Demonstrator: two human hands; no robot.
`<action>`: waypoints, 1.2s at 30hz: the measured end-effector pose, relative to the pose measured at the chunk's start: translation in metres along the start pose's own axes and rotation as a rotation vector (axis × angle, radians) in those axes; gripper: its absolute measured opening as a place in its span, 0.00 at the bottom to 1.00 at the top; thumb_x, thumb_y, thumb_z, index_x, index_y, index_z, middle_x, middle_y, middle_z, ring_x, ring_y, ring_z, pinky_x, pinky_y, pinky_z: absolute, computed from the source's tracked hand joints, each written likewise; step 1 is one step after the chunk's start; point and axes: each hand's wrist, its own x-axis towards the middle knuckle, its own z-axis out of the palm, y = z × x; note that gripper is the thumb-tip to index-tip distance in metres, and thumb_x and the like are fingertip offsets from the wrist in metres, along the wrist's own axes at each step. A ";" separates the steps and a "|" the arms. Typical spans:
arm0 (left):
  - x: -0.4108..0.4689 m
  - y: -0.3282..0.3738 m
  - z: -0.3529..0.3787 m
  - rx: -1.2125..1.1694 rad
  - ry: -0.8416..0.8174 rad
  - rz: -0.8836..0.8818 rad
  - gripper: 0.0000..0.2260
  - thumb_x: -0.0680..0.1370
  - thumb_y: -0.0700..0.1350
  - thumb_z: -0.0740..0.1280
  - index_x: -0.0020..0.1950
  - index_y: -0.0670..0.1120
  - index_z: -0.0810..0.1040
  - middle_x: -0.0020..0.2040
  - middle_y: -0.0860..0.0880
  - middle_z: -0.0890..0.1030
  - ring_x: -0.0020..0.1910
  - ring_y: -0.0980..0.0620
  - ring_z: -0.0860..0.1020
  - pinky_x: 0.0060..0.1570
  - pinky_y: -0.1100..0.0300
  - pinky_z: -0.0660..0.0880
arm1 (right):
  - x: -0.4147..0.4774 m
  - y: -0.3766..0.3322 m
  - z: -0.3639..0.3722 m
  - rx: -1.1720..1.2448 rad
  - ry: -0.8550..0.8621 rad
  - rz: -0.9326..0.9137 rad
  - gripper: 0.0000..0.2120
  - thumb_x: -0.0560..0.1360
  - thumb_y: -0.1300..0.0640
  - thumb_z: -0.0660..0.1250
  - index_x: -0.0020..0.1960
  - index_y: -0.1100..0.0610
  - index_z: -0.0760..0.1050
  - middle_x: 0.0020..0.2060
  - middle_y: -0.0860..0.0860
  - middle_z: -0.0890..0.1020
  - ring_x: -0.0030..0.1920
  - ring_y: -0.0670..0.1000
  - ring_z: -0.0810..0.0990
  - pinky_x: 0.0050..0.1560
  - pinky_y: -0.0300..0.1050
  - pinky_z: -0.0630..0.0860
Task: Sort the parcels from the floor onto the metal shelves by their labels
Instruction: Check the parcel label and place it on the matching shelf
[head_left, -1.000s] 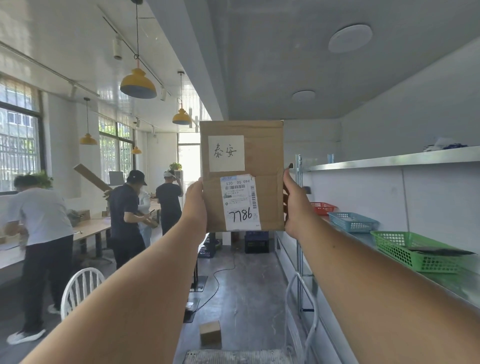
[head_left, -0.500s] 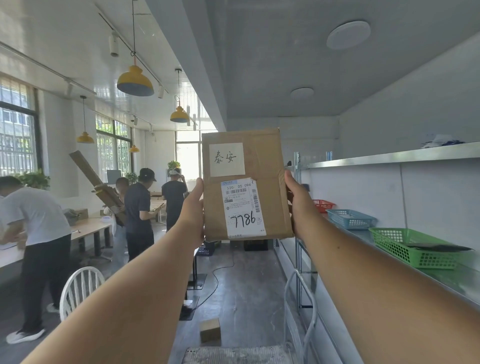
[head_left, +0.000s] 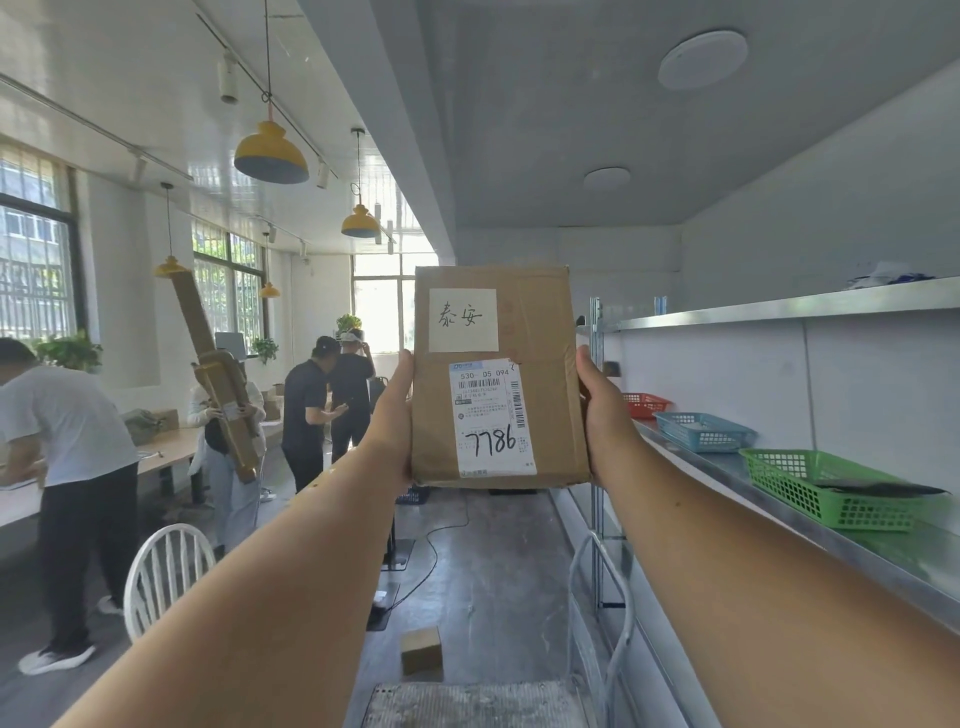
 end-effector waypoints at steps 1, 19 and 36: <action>0.002 -0.001 -0.002 0.000 -0.011 0.000 0.28 0.78 0.76 0.59 0.45 0.60 0.91 0.51 0.45 0.91 0.46 0.41 0.90 0.36 0.46 0.86 | 0.000 0.001 0.000 -0.004 0.002 0.006 0.31 0.80 0.28 0.63 0.69 0.49 0.84 0.57 0.54 0.90 0.65 0.63 0.85 0.67 0.63 0.81; 0.014 -0.014 -0.006 0.011 -0.089 -0.037 0.28 0.77 0.76 0.60 0.44 0.59 0.92 0.53 0.46 0.91 0.47 0.42 0.90 0.39 0.47 0.87 | -0.004 0.007 -0.003 0.015 0.121 0.007 0.28 0.76 0.28 0.68 0.62 0.49 0.87 0.69 0.59 0.84 0.68 0.63 0.83 0.69 0.59 0.79; 0.014 -0.083 0.068 -0.042 -0.279 -0.231 0.30 0.80 0.72 0.61 0.53 0.49 0.90 0.50 0.42 0.91 0.42 0.40 0.90 0.30 0.48 0.85 | -0.062 -0.008 -0.095 -0.068 0.397 0.053 0.33 0.79 0.27 0.63 0.64 0.52 0.87 0.55 0.58 0.91 0.57 0.63 0.89 0.63 0.62 0.83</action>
